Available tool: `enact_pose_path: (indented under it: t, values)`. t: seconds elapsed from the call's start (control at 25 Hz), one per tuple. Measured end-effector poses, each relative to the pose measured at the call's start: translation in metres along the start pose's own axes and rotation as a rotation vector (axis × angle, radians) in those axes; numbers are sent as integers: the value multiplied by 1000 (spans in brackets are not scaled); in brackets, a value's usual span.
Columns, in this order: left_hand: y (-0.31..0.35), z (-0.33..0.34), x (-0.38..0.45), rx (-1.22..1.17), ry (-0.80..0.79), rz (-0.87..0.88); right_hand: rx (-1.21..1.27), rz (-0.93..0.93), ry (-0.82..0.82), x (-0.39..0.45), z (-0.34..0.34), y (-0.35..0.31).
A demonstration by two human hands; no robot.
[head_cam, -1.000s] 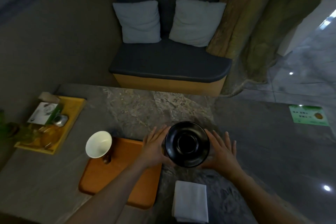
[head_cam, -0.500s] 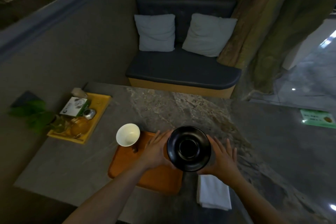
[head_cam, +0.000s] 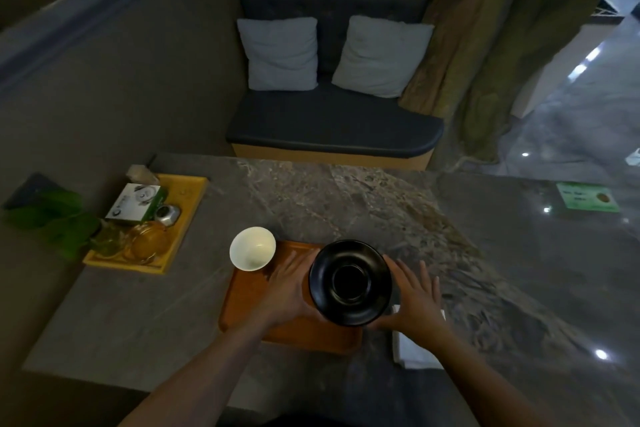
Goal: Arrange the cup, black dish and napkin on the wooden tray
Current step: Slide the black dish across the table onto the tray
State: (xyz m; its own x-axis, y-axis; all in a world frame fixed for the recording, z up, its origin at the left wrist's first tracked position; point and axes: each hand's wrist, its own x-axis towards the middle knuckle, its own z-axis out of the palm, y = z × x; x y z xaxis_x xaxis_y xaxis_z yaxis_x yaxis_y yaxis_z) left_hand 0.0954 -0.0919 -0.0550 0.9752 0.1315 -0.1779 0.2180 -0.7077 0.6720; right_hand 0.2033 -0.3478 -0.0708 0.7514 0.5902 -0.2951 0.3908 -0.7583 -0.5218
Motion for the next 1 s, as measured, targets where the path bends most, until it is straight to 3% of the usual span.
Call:
enact_pose_path:
  t: [0.48,0.76,1.0]
  values:
    - [-43,23,-18,-62,-94,-15,-4,87,-73,-2,47,-6]
    - [-74,44,-17,-35,-178,-199,-73,108,-150,10,68,0]
    - [-81,51,-18,27,-178,-255,-123,95,-191,22,71,-1]
